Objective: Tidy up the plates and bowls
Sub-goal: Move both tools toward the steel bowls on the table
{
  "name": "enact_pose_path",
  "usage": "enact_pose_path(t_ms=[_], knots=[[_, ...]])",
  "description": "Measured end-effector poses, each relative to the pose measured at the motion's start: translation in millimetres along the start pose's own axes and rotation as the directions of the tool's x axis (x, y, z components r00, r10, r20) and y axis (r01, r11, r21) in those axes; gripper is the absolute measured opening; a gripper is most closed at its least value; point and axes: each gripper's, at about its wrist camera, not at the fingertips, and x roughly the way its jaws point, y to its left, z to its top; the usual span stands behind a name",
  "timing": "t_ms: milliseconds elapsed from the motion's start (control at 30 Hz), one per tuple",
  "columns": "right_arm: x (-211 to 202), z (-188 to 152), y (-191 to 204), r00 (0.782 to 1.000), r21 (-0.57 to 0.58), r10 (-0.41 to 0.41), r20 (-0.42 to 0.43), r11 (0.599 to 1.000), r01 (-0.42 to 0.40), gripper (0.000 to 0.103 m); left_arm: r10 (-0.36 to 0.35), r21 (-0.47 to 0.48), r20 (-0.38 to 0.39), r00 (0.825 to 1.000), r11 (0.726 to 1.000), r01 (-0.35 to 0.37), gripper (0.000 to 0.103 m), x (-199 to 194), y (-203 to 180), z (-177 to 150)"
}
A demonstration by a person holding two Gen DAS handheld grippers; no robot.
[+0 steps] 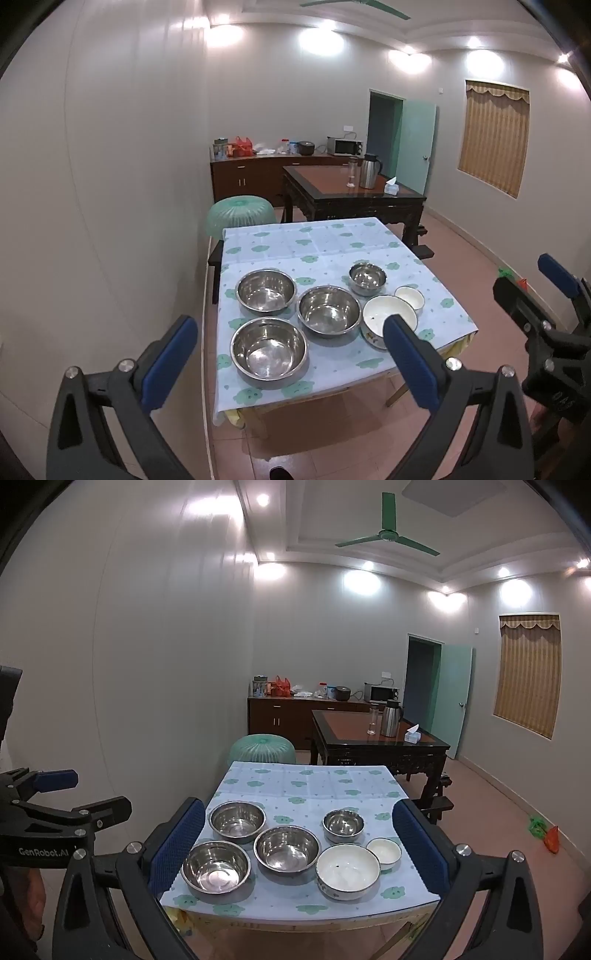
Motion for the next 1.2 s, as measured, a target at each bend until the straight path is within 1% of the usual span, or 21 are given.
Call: enact_pose_path(t_ms=[267,1200], knots=[[0.3,0.0,-6.3,1.000,0.013,0.002,-0.005,1.000,-0.002,0.102,-0.008,0.003,-0.011,1.000,1.000,0.008,0.102,3.9,-5.0,-0.1],[2.7,3.3,-17.2,1.000,0.029,0.015,-0.024,0.999,-0.014,0.102,0.005,0.012,-0.014,1.000,1.000,-0.004,0.102,6.9,-11.0,-1.0]])
